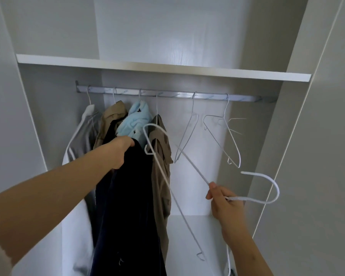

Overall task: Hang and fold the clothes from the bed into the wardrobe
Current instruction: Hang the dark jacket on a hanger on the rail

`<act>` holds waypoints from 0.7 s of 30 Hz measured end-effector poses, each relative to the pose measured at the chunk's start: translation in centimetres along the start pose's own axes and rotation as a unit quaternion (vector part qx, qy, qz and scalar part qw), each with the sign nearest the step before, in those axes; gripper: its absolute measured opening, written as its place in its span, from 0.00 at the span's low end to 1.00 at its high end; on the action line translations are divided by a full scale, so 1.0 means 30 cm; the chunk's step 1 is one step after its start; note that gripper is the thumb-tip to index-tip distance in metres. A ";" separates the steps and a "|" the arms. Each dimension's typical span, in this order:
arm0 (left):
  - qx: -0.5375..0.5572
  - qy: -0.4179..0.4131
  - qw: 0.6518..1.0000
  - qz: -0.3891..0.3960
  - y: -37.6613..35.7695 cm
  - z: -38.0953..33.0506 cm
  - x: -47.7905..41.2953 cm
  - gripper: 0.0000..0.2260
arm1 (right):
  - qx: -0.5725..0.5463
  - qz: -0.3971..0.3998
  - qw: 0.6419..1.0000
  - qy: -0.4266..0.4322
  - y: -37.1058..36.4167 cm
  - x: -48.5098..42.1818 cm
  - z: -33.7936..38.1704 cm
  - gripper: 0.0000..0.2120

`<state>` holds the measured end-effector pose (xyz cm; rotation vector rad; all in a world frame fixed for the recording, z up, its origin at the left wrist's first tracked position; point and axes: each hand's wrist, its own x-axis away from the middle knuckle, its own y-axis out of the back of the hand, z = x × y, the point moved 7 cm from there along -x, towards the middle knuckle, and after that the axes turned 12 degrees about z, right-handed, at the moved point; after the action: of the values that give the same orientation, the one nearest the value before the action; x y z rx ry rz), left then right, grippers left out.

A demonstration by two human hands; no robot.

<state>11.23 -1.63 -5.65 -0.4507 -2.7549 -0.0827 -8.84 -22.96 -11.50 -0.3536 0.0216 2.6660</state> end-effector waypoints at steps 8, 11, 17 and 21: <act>-0.159 -0.166 0.968 -0.104 0.045 -0.103 -0.028 0.11 | 0.061 0.065 0.995 -0.053 -0.014 0.012 -0.002 0.21; -0.297 -0.212 0.922 -0.130 0.034 -0.117 0.012 0.10 | 0.098 0.090 0.989 -0.061 -0.026 0.020 0.008 0.22; -0.457 -0.297 0.833 -0.097 -0.092 -0.092 0.123 0.06 | 0.095 0.061 0.991 -0.073 -0.027 0.033 -0.004 0.22; -0.437 -0.315 0.841 -0.056 -0.167 -0.052 0.176 0.06 | 0.099 0.047 0.991 -0.077 -0.062 0.035 -0.002 0.21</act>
<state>5.45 -4.99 -2.37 -0.6099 -3.2181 -1.5150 -8.93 -20.84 -11.75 -0.0847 0.2595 2.7458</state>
